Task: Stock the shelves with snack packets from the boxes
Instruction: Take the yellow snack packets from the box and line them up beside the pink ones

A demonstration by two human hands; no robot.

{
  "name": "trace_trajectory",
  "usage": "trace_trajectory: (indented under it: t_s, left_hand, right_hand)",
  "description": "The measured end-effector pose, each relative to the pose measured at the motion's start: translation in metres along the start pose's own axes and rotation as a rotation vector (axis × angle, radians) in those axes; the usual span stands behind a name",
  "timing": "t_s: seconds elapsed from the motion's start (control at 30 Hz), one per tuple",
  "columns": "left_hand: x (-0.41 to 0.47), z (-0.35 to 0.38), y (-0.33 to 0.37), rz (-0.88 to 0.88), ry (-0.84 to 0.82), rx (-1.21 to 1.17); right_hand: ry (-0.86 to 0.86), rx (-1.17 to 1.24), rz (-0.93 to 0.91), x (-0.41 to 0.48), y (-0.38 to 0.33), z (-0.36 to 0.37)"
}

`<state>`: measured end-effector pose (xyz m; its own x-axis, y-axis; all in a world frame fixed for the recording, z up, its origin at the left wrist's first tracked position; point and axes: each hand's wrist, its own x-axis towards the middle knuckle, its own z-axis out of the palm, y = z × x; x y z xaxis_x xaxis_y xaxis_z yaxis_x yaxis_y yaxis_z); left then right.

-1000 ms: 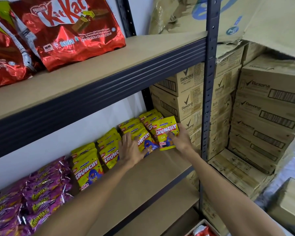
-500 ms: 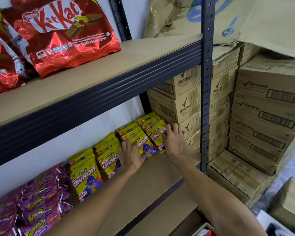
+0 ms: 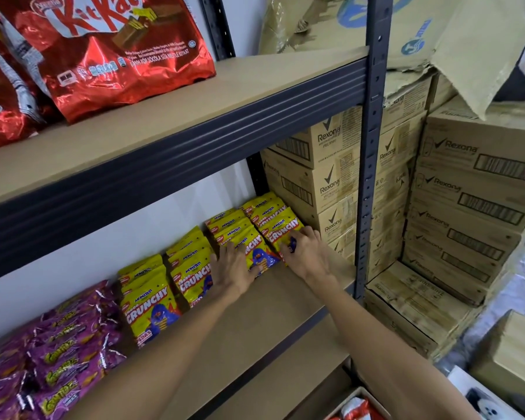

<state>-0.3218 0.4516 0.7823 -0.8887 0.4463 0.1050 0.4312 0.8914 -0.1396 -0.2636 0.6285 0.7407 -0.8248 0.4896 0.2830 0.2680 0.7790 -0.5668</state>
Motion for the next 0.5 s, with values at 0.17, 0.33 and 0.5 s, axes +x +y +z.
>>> trace_trajectory:
  t_s: [0.17,0.33,0.5]
  left_hand:
    - [0.000,0.004,-0.001,0.010,-0.017,-0.073]
    - [0.001,0.004,0.000,0.010,-0.037,-0.082]
    - [-0.004,0.004,0.000,0.030,-0.043,-0.094]
  right_hand:
    - [-0.035,0.003,-0.005,-0.001,0.001,0.000]
    - [0.053,-0.022,-0.068,-0.010,0.000,0.005]
    - [-0.021,-0.045,-0.028,-0.006,-0.007,0.002]
